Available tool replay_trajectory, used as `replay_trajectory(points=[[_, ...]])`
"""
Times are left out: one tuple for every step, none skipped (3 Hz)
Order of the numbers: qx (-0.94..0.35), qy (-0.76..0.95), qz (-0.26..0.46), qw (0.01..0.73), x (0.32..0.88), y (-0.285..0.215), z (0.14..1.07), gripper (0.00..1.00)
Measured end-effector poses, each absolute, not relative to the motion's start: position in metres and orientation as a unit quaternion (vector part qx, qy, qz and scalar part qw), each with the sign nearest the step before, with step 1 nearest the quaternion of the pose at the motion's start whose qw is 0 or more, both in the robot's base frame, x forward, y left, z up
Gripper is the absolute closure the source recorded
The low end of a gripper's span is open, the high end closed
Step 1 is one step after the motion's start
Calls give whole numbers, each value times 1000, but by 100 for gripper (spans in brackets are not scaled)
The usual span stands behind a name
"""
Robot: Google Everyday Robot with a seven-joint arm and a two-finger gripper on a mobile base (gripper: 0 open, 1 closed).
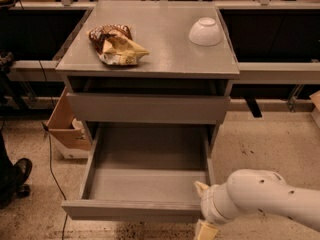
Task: Close middle drawer
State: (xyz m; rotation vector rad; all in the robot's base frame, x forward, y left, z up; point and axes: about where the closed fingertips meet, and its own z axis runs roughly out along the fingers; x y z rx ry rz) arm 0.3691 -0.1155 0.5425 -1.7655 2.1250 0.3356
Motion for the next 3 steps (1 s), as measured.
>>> replay_trajectory(points=[[-620,753,128,179,383,-103,494,0],[-610,759,134,185,403,-100,459,0],[-604,762,131,196,426,-100,442,0]])
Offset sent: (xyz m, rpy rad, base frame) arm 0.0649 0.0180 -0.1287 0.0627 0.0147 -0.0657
